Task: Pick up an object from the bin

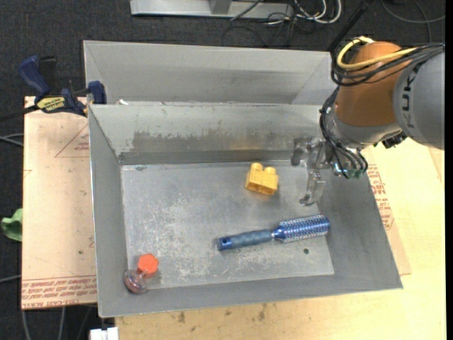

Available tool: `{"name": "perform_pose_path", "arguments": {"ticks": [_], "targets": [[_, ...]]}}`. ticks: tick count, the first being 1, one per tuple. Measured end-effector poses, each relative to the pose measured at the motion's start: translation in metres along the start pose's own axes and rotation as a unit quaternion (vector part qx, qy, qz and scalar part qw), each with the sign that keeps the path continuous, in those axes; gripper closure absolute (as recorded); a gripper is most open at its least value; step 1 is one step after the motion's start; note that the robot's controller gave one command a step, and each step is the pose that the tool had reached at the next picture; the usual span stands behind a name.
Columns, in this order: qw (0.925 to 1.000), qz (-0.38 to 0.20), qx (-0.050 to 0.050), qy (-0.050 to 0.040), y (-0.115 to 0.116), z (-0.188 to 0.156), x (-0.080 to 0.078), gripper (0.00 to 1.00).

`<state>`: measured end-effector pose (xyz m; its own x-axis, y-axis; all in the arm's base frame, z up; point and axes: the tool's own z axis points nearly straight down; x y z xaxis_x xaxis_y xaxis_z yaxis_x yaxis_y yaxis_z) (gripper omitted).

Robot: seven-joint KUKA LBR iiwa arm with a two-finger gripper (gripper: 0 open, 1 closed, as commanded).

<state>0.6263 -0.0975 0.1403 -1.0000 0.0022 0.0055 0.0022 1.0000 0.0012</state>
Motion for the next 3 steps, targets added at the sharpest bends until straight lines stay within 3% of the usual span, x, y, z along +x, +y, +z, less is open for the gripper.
{"name": "perform_pose_path", "arguments": {"ticks": [1,2,3], "targets": [[0.9936,-0.113,0.001,-0.0034,0.021,0.068,0.073,0.0],[0.9976,-0.069,-0.001,-0.0035,0.052,0.04,0.103,0.0],[0.9969,-0.078,0.0,-0.0028,0.061,0.04,0.109,0.0]]}}
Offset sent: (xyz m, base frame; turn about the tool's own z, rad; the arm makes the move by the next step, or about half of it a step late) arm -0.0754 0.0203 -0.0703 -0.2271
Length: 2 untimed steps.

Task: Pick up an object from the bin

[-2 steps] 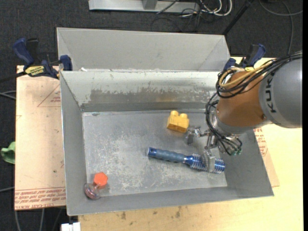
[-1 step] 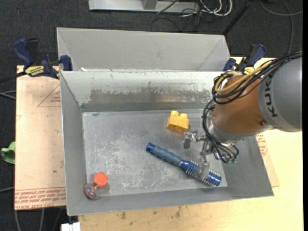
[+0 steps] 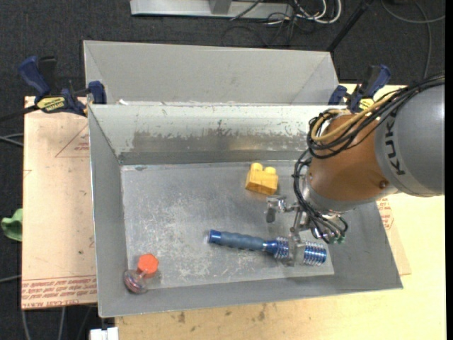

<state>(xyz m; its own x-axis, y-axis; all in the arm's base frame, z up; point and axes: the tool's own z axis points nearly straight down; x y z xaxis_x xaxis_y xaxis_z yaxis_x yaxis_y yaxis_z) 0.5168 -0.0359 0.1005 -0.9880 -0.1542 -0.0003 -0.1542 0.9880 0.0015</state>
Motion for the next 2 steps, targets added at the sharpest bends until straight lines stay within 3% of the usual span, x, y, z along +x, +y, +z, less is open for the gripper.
{"name": "perform_pose_path", "arguments": {"ticks": [1,2], "targets": [[1.0,-0.004,0.0,0.0013,-0.0156,0.0327,-0.0008,0.0],[1.0,-0.004,0.0,0.0,-0.015,0.0328,-0.0014,0.0]]}}
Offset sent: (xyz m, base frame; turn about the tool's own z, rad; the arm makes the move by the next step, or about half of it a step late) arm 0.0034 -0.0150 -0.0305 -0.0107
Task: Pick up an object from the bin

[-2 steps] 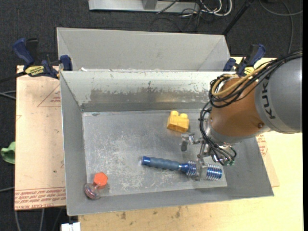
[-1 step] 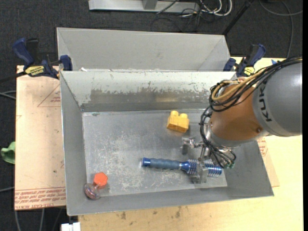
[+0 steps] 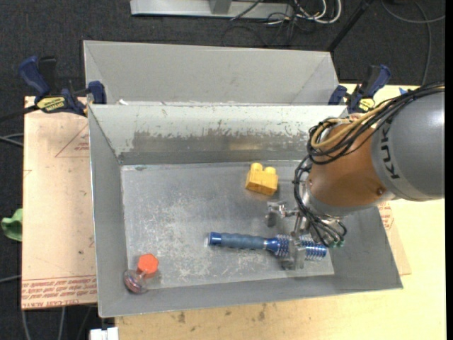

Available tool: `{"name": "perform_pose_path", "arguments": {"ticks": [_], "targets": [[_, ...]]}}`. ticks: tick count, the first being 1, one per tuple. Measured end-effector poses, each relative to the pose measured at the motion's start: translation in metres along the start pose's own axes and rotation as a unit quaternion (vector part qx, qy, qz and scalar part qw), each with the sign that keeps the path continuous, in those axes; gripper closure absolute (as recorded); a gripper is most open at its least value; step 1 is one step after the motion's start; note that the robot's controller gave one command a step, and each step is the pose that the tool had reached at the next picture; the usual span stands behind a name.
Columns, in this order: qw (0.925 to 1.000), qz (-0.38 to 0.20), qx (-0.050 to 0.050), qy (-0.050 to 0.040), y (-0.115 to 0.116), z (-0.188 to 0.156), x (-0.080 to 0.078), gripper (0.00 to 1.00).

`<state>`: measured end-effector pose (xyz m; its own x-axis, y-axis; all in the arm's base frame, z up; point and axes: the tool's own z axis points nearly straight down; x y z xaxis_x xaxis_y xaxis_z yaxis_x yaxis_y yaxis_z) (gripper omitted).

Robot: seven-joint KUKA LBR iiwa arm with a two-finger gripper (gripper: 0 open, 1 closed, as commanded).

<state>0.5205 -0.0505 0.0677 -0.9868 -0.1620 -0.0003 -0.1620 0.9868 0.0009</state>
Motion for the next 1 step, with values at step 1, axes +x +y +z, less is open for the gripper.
{"name": "perform_pose_path", "arguments": {"ticks": [1], "targets": [[1.0,0.0,0.0,-0.0002,0.0002,0.0,-0.0001,1.0]]}}
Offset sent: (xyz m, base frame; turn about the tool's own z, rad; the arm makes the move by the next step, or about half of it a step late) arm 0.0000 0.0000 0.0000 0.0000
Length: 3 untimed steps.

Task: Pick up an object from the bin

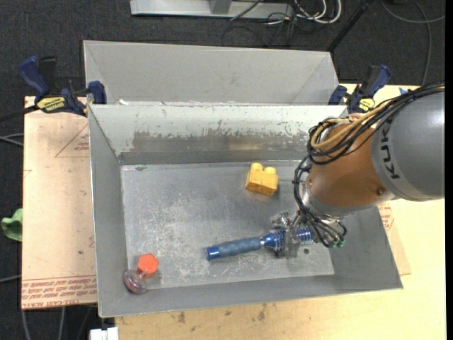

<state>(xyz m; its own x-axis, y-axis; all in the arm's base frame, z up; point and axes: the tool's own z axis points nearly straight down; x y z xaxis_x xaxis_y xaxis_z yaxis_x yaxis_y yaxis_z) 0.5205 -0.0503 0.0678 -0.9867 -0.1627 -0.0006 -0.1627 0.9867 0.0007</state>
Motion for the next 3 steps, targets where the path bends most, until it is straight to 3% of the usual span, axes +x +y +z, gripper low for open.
{"name": "perform_pose_path", "arguments": {"ticks": [3], "targets": [[1.0,-0.001,0.001,-0.0026,0.002,-0.11,-0.004,1.0]]}}
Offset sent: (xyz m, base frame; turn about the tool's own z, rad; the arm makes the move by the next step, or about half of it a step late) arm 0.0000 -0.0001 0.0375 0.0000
